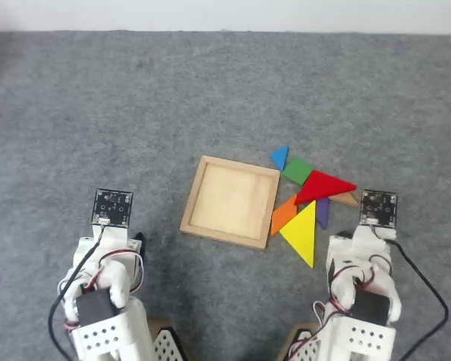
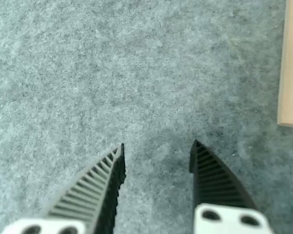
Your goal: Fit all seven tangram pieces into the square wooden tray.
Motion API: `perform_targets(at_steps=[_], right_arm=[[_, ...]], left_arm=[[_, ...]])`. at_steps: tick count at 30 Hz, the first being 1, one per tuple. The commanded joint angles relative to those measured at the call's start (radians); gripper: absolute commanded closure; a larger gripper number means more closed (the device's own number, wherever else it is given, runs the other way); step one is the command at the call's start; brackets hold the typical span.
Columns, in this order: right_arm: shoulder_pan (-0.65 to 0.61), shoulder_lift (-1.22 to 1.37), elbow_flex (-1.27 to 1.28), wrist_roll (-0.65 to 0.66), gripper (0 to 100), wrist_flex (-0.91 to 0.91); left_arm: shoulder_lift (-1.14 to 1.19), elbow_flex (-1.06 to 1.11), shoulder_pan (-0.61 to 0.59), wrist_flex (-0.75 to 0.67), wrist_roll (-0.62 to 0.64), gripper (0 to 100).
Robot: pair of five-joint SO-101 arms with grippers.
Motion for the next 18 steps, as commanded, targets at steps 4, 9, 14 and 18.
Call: perform_targets(at_steps=[4,9,14,18], right_arm=[[0.073,-0.015,-0.078,0.496,97.2,-0.085],[0.031,-0.007,-0.233,0.362,92.6,-0.070],[-0.093,0.188,-0.397,0.201,75.0,-0.101],[-0.163,0.536,-0.555,0.092,76.3,-0.216]], left_arm=[[-0.018,-0.012,0.003,0.002,0.008,79],[-0.018,-0.012,0.003,0.002,0.008,79],[-0.018,-0.012,0.003,0.002,0.008,79],[-0.018,-0.012,0.003,0.002,0.008,79]])
